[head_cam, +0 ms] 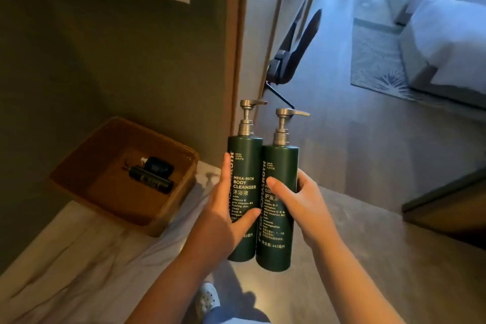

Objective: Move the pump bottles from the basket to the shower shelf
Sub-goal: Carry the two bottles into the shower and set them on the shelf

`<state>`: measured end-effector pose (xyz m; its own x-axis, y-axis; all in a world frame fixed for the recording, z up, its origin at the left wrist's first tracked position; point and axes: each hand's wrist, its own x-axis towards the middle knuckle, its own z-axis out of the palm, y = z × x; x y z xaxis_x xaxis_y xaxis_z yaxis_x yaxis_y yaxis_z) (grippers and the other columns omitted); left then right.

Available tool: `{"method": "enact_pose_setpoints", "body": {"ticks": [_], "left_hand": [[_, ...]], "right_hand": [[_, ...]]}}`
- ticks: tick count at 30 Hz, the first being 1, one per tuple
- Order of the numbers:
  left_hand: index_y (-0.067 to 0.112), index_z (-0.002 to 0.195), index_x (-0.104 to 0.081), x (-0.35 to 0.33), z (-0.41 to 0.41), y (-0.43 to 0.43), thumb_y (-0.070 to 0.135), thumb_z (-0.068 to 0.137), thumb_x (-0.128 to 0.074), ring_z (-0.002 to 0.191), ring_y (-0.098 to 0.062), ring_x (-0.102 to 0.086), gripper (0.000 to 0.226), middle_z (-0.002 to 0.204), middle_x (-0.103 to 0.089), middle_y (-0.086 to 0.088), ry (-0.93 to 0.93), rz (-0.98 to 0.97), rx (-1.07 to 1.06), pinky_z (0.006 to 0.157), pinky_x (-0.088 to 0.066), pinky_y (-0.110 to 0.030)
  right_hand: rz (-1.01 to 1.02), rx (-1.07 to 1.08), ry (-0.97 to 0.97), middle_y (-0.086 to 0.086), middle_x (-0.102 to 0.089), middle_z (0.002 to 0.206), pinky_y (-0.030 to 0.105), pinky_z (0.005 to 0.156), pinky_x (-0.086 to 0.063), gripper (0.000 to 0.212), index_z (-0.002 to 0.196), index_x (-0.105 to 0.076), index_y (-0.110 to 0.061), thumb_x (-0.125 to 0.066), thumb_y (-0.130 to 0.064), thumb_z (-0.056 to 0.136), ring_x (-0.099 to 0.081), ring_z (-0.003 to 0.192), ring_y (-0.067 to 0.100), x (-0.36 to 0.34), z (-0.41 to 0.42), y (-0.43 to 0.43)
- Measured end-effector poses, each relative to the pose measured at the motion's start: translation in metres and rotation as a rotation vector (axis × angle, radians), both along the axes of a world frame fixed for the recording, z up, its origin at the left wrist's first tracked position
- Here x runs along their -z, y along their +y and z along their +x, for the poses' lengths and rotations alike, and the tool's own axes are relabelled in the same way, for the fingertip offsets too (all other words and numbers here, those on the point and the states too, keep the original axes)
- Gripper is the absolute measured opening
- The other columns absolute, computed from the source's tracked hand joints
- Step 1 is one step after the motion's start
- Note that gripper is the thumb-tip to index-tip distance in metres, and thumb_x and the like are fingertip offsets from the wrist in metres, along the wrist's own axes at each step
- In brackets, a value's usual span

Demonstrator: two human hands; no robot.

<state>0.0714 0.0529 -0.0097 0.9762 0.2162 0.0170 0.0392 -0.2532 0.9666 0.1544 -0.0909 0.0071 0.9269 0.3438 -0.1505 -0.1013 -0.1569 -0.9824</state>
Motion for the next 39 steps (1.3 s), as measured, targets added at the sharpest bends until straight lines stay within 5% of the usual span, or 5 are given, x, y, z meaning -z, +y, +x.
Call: {"method": "enact_pose_setpoints", "body": {"ticks": [6,17,28,35,39], "left_hand": [[0.066,0.135,0.002,-0.013,0.007,-0.151,0.021,0.081,-0.071,0.126,-0.005,-0.042,0.101,0.143,-0.037,0.018,0.07,-0.032,0.22,0.103,-0.038,-0.053],[0.069,0.131,0.009,-0.037,-0.027,-0.436,0.03,0.079,-0.072,0.125,0.001,-0.041,0.104,0.144,-0.031,0.025,0.048,0.048,0.791,0.102,-0.042,-0.043],[0.065,0.134,0.009,-0.032,-0.027,-0.602,0.034,0.077,-0.072,0.117,0.015,-0.042,0.105,0.128,-0.03,0.051,0.018,0.074,1.232,0.092,-0.041,-0.021],[0.055,0.135,-0.01,-0.025,0.008,-0.717,0.004,0.079,-0.07,0.116,0.002,-0.051,0.097,0.123,-0.053,0.031,0.11,-0.1,1.492,0.081,-0.049,-0.016],[0.052,0.143,-0.004,-0.029,0.037,-0.782,0.007,0.079,-0.07,0.129,-0.002,-0.04,0.102,0.138,-0.043,0.024,0.047,-0.066,1.471,0.104,-0.04,-0.043]], "right_hand": [[0.018,0.23,-0.016,-0.011,-0.072,0.096,0.023,0.067,-0.056,0.042,0.103,-0.06,-0.031,-0.073,-0.05,0.068,-0.069,0.087,0.007,-0.008,-0.031,-0.167],[0.052,0.787,-0.064,-0.012,-0.073,0.093,0.017,0.061,-0.054,0.029,0.103,-0.063,-0.03,-0.074,-0.031,0.076,-0.07,0.084,0.007,-0.025,-0.144,-0.461],[0.112,1.247,-0.097,-0.016,-0.072,0.088,0.012,0.057,-0.051,0.028,0.095,-0.064,-0.034,-0.077,-0.026,0.072,-0.069,0.079,0.002,-0.014,-0.215,-0.596],[0.012,1.435,-0.082,-0.016,-0.072,0.094,0.018,0.062,-0.054,0.037,0.102,-0.063,-0.036,-0.079,-0.034,0.068,-0.069,0.084,0.003,-0.007,-0.204,-0.688],[-0.095,1.516,-0.096,-0.021,-0.068,0.094,0.012,0.06,-0.051,0.039,0.103,-0.061,-0.04,-0.077,-0.043,0.068,-0.066,0.085,-0.002,-0.016,-0.174,-0.743]]}}
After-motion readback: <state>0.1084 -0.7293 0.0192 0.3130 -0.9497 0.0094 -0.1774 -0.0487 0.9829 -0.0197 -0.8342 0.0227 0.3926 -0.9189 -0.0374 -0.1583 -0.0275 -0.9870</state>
